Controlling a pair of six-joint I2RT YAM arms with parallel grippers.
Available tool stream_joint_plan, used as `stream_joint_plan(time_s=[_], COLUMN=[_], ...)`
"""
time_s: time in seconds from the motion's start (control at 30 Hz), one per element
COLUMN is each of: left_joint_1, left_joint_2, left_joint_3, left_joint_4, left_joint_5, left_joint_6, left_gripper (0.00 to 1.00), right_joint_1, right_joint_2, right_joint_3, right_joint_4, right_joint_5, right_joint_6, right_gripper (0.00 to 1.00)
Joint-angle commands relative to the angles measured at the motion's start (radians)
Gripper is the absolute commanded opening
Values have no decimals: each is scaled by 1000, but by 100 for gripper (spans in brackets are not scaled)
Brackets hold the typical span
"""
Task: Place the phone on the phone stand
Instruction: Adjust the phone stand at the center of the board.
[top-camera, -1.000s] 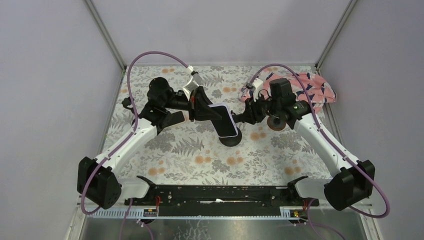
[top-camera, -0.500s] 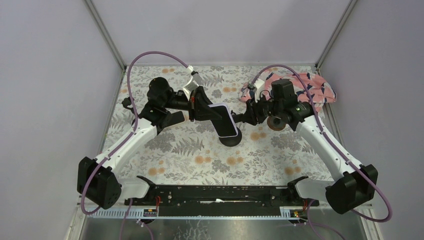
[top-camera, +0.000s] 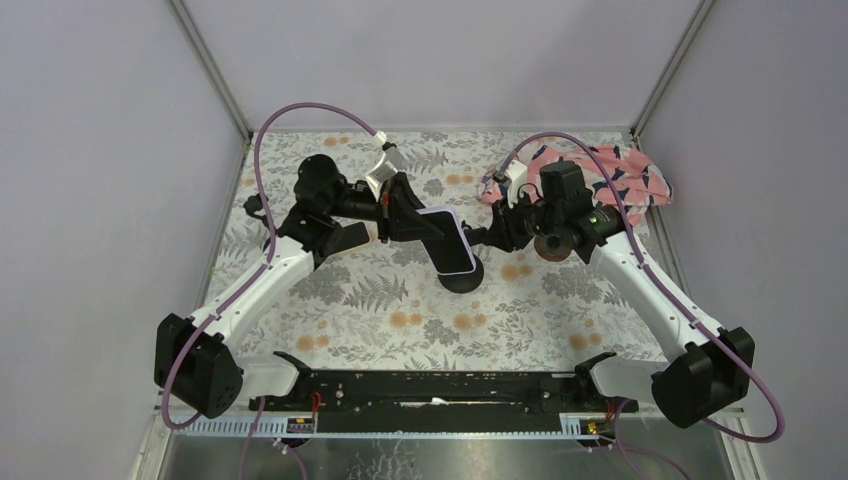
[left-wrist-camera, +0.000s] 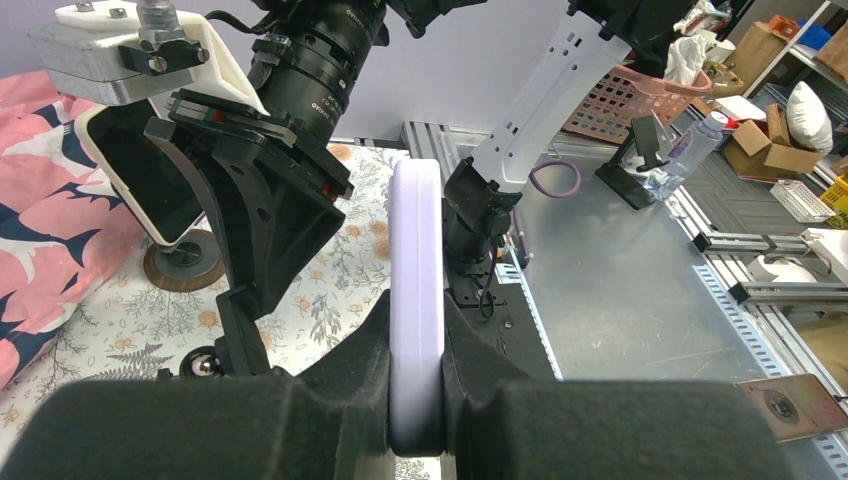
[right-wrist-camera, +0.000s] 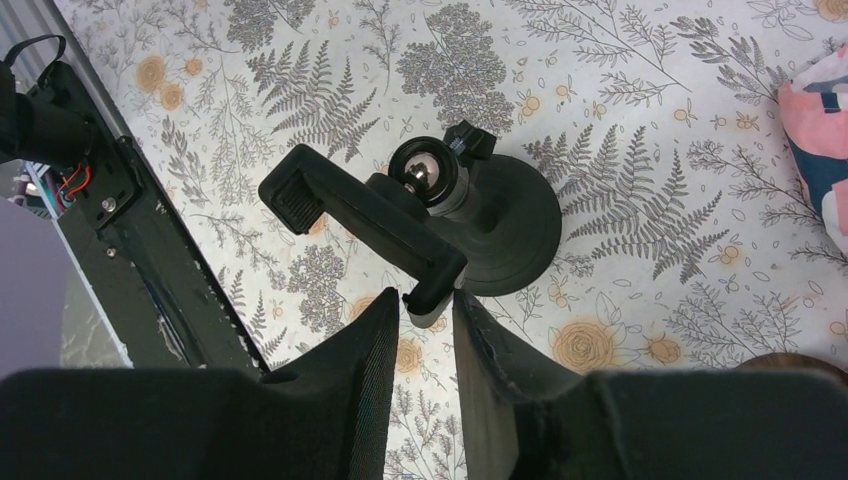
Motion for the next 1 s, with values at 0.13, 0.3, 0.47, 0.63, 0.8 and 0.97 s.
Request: stream_joint_plan(time_s=[0.13, 0.3, 0.47, 0.63, 0.8, 0.97], left_joint_1=[-10, -11, -13, -15, -14, -14], left_joint_2=[-7, -9, -8, -8, -4, 3], left_joint_3=[34, 33, 36, 36, 37, 43], left_joint_4=[88, 88, 88, 89, 88, 88], left_joint_5=[-16, -18, -20, -20, -20, -21], left_joint_6=[7, 6, 5, 5, 12, 11], left_gripper=[0, 0, 0, 0, 0, 0], right_joint_1=[10, 10, 11, 14, 14, 13], right_joint_2=[2, 9, 13, 13, 8, 5], right_joint_3=[-7, -5, -6, -11, -12, -9], right_joint_4=[33, 50, 56, 58, 52, 49], right_joint_5=[31, 29, 22, 26, 34, 31], right_joint_6=[15, 33, 41, 37, 29, 27], right_gripper=[38, 39, 38, 31, 20, 21])
